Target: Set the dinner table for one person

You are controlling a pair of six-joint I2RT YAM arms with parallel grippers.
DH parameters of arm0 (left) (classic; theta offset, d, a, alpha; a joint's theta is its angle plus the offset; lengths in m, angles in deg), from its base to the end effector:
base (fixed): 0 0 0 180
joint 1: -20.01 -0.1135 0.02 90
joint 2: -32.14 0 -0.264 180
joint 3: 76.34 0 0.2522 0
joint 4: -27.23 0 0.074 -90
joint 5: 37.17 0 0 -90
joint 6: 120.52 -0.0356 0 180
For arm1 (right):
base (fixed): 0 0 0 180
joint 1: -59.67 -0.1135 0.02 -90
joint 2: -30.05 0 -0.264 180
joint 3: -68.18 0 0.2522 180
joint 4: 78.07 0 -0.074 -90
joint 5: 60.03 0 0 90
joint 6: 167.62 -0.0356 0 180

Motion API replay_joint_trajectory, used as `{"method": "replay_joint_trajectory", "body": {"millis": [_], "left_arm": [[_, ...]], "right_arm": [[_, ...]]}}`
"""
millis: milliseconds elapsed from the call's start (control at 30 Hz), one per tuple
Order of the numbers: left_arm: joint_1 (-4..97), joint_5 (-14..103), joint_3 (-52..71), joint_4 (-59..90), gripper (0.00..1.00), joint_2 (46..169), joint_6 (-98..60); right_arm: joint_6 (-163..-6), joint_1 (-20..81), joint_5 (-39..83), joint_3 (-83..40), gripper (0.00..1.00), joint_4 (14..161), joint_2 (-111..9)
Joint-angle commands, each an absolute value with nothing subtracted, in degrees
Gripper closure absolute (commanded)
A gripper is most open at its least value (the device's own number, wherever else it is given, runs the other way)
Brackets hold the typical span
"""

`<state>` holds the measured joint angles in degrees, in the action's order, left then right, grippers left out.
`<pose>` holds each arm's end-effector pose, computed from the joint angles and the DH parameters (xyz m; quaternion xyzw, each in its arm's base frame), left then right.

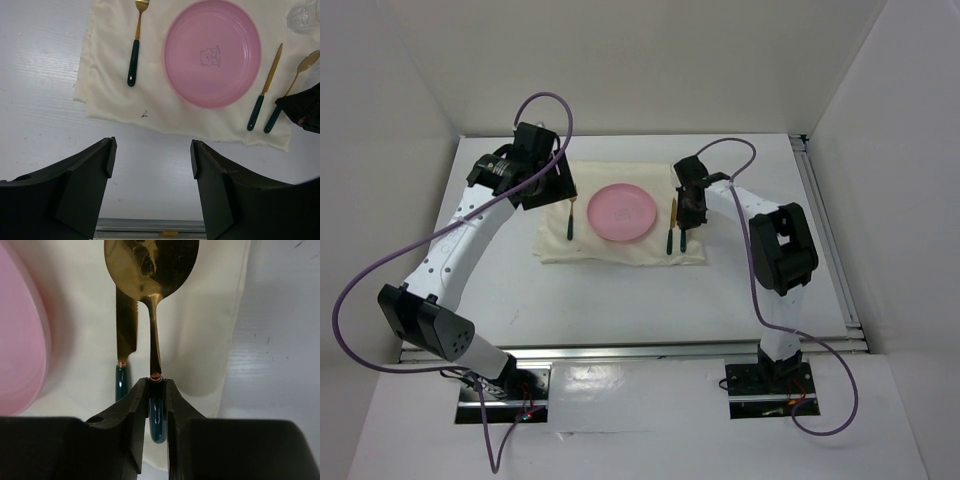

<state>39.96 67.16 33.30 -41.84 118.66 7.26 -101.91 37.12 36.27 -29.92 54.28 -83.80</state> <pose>0.2957 -0.0980 0.3981 -0.1887 0.9014 -0.0784 0.3817 0.3880 0.1569 0.1887 0.0274 0.9714 0.0422 0.2320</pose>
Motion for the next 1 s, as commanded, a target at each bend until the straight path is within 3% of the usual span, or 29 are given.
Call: {"method": "replay_joint_trajectory", "body": {"millis": [0, 67, 100, 300, 333, 567, 967], "left_arm": [[39.6, 68.1, 33.2, -41.5, 0.22, 117.9, 7.1], [39.6, 68.1, 33.2, -41.5, 0.22, 117.9, 7.1], [39.6, 68.1, 33.2, -41.5, 0.22, 117.9, 7.1], [39.6, 70.0, 34.5, -42.6, 0.22, 117.9, 6.0], [39.6, 70.9, 35.5, -42.6, 0.22, 117.9, 5.4], [39.6, 72.2, 38.2, -42.1, 0.22, 116.8, 3.1], [39.1, 75.2, 34.4, -38.2, 0.22, 111.0, 0.4]], "right_arm": [[-103.0, 37.3, 36.6, -33.8, 0.83, 56.3, -85.3], [-103.0, 37.3, 36.6, -34.3, 0.73, 55.7, -85.9], [-103.0, 37.3, 36.6, -34.4, 0.57, 55.7, -85.9], [-103.7, 37.3, 43.5, -33.2, 0.14, 54.2, -73.7], [-103.7, 37.3, 44.6, -32.6, 0.0, 54.2, -71.3], [-106.1, 39.8, 54.0, -24.3, 0.0, 56.1, -51.5], [-108.5, 43.7, 59.7, -9.8, 0.0, 51.4, -36.3]]}}
